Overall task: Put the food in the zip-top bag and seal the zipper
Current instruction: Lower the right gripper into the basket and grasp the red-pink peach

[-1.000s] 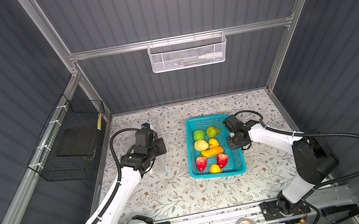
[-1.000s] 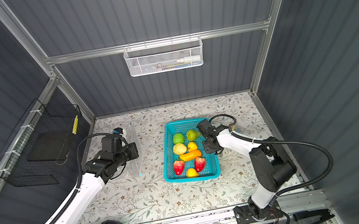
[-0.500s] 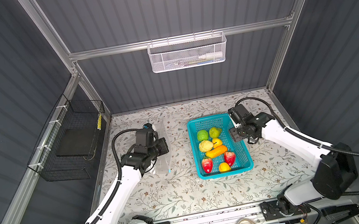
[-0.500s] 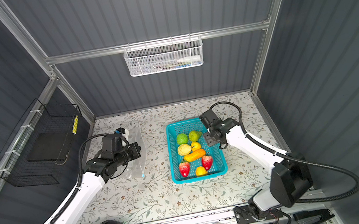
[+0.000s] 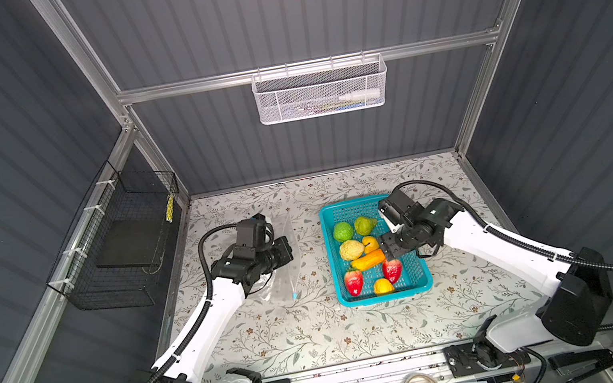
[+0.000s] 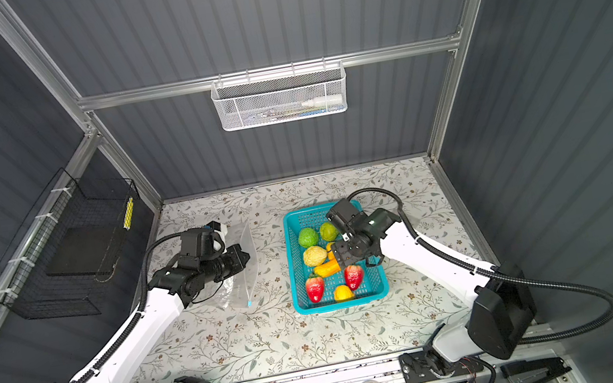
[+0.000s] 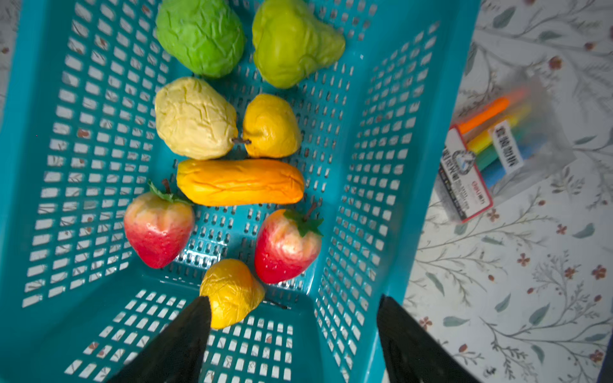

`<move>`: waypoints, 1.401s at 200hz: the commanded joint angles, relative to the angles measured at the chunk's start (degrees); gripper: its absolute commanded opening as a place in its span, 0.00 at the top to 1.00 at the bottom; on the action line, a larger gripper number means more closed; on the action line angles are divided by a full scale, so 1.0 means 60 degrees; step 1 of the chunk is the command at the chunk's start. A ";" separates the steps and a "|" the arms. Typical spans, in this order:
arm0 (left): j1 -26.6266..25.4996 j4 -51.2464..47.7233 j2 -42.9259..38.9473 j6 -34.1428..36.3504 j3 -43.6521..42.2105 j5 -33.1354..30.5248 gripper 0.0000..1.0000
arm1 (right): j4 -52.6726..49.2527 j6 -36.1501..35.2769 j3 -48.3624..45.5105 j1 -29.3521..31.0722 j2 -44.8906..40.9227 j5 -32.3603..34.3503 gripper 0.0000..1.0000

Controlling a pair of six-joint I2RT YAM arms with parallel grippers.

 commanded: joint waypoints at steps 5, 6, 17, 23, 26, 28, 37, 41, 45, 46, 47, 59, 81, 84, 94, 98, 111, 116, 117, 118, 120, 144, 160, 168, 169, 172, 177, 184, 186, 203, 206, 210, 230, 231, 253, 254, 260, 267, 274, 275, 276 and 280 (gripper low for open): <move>0.0011 0.0359 -0.0482 -0.0533 -0.0373 0.0345 1.00 | -0.0100 0.1764 -0.0638 0.0142 0.0135 -0.0686 0.16; 0.0009 0.0385 -0.0499 -0.0551 -0.0401 0.0348 1.00 | -0.0061 0.1802 -0.0669 0.0150 0.0132 -0.0692 0.16; 0.0008 0.0540 -0.0668 -0.0733 -0.0548 0.0366 1.00 | 0.0226 0.2266 -0.0917 0.0181 0.0166 -0.0597 0.14; 0.0008 0.0604 -0.0725 -0.0795 -0.0616 0.0405 1.00 | 0.0372 0.2475 -0.1046 0.0178 0.0194 -0.0532 0.14; 0.0000 0.0613 -0.0763 -0.0832 -0.0643 0.0398 1.00 | 0.0438 0.2596 -0.1094 0.0183 0.0215 -0.0466 0.13; -0.0005 0.0634 -0.0782 -0.0851 -0.0651 0.0410 1.00 | 0.0489 0.2651 -0.1124 0.0186 0.0223 -0.0434 0.13; -0.0007 0.0657 -0.0843 -0.0914 -0.0715 0.0418 1.00 | 0.0701 0.2886 -0.1264 0.0179 0.0270 -0.0287 0.12; -0.0019 0.0671 -0.0863 -0.0941 -0.0736 0.0419 1.00 | 0.0797 0.2967 -0.1295 0.0176 0.0303 -0.0241 0.11; -0.0021 0.0685 -0.0894 -0.0962 -0.0771 0.0434 1.00 | 0.0886 0.3012 -0.1326 0.0173 0.0351 -0.0198 0.11; -0.0014 0.0687 -0.0902 -0.0964 -0.0769 0.0436 1.00 | 0.0908 0.3026 -0.1335 0.0173 0.0357 -0.0191 0.11; -0.0025 0.0688 -0.0899 -0.0971 -0.0775 0.0445 1.00 | 0.0927 0.3041 -0.1339 0.0173 0.0367 -0.0181 0.11; -0.0051 0.0704 -0.0939 -0.1015 -0.0857 0.0482 1.00 | 0.1112 0.3139 -0.1338 0.0173 0.0586 -0.0125 0.10; -0.0122 0.0761 -0.0962 -0.1085 -0.0986 0.0516 1.00 | 0.1321 0.3286 -0.1207 0.0180 0.1096 0.0111 0.10; -0.0135 0.0783 -0.0956 -0.1110 -0.1006 0.0522 1.00 | 0.1345 0.3300 -0.1191 0.0174 0.1167 0.0149 0.10; -0.0180 0.0849 -0.0954 -0.1153 -0.1056 0.0566 1.00 | 0.1435 0.3359 -0.1141 0.0181 0.1406 0.0237 0.10; -0.0204 0.0872 -0.0935 -0.1180 -0.1070 0.0557 1.00 | 0.1463 0.3398 -0.1114 0.0174 0.1497 0.0266 0.10; -0.0293 0.0931 -0.0901 -0.1214 -0.1076 0.0570 1.00 | 0.1433 0.3478 -0.0982 0.0185 0.1867 0.0435 0.10; -0.0324 0.0938 -0.0900 -0.1218 -0.1074 0.0560 1.00 | 0.1372 0.3505 -0.0918 0.0178 0.1988 0.0560 0.11; -0.0327 0.0938 -0.0898 -0.1223 -0.1074 0.0558 1.00 | 0.1364 0.3507 -0.0911 0.0183 0.2018 0.0583 0.11; -0.0335 0.0946 -0.0897 -0.1226 -0.1081 0.0557 1.00 | 0.1359 0.3508 -0.0900 0.0185 0.2032 0.0602 0.11; -0.0349 0.0940 -0.0878 -0.1228 -0.1075 0.0549 1.00 | 0.1345 0.3509 -0.0892 0.0194 0.2080 0.0642 0.11; -0.0471 0.0953 -0.0794 -0.1171 -0.1037 0.0505 1.00 | 0.1293 0.3439 -0.0831 0.0188 0.2494 0.0858 0.12; -0.0518 0.0953 -0.0737 -0.1141 -0.1031 0.0450 1.00 | 0.1508 0.3409 -0.0941 0.0189 0.2653 0.0683 0.13; -0.0519 0.0953 -0.0709 -0.1140 -0.1022 0.0438 1.00 | 0.1712 0.3390 -0.1016 0.0181 0.2705 0.0524 0.14; -0.0527 0.0953 -0.0707 -0.1133 -0.1026 0.0438 1.00 | 0.1731 0.3391 -0.1019 0.0184 0.2721 0.0507 0.14; -0.0530 0.0955 -0.0686 -0.1127 -0.1026 0.0429 1.00 | 0.1779 0.3392 -0.1036 0.0187 0.2745 0.0460 0.14; -0.0543 0.0953 -0.0677 -0.1117 -0.1015 0.0437 1.00 | 0.1878 0.3392 -0.1044 0.0181 0.2793 0.0392 0.15; -0.0556 0.0942 -0.0638 -0.1122 -0.1001 0.0436 1.00 | 0.1981 0.3385 -0.1036 0.0180 0.2870 0.0300 0.15; -0.0562 0.0932 -0.0634 -0.1125 -0.0986 0.0427 1.00 | 0.2013 0.3379 -0.1025 0.0182 0.2886 0.0292 0.15; -0.0592 0.0867 -0.0606 -0.1093 -0.0909 0.0425 1.00 | 0.2185 0.3378 -0.0997 0.0174 0.3008 0.0269 0.16; -0.0596 0.0853 -0.0611 -0.1092 -0.0903 0.0417 1.00 | 0.2234 0.3378 -0.1004 0.0182 0.3026 0.0277 0.16; -0.0607 0.0837 -0.0617 -0.1084 -0.0897 0.0403 1.00 | 0.2307 0.3365 -0.1006 0.0179 0.3052 0.0248 0.16; -0.0662 0.0767 -0.0738 -0.1106 -0.0876 0.0287 1.00 | 0.2437 0.3337 -0.0956 0.0184 0.3172 0.0215 0.18; -0.0664 0.0765 -0.0737 -0.1109 -0.0880 0.0282 1.00 | 0.2431 0.3336 -0.0959 0.0186 0.3174 0.0213 0.18; -0.0695 0.0661 -0.0894 -0.1139 -0.0920 0.0151 1.00 | 0.2518 0.3348 -0.1013 0.0184 0.3219 0.0227 0.22; -0.0695 0.0661 -0.0902 -0.1140 -0.0916 0.0148 1.00 | 0.2522 0.3348 -0.1017 0.0178 0.3219 0.0226 0.22; -0.0695 0.0640 -0.0927 -0.1151 -0.0951 0.0129 1.00 | 0.2567 0.3348 -0.1061 0.0176 0.3212 0.0212 0.25; -0.0710 0.0635 -0.0964 -0.1154 -0.0964 0.0104 1.00 | 0.2571 0.3334 -0.1079 0.0187 0.3177 0.0194 0.27; -0.0710 0.0619 -0.0979 -0.1157 -0.0979 0.0087 1.00 | 0.2563 0.3343 -0.1116 0.0187 0.3164 0.0182 0.30; -0.0710 0.0625 -0.0989 -0.1156 -0.0982 0.0087 1.00 | 0.2567 0.3346 -0.1120 0.0187 0.3162 0.0189 0.30; -0.0710 0.0628 -0.0986 -0.1163 -0.0984 0.0087 1.00 | 0.2562 0.3347 -0.1122 0.0187 0.3162 0.0185 0.30; -0.0710 0.0623 -0.0984 -0.1160 -0.0996 0.0078 1.00 | 0.2562 0.3348 -0.1137 0.0177 0.3140 0.0176 0.32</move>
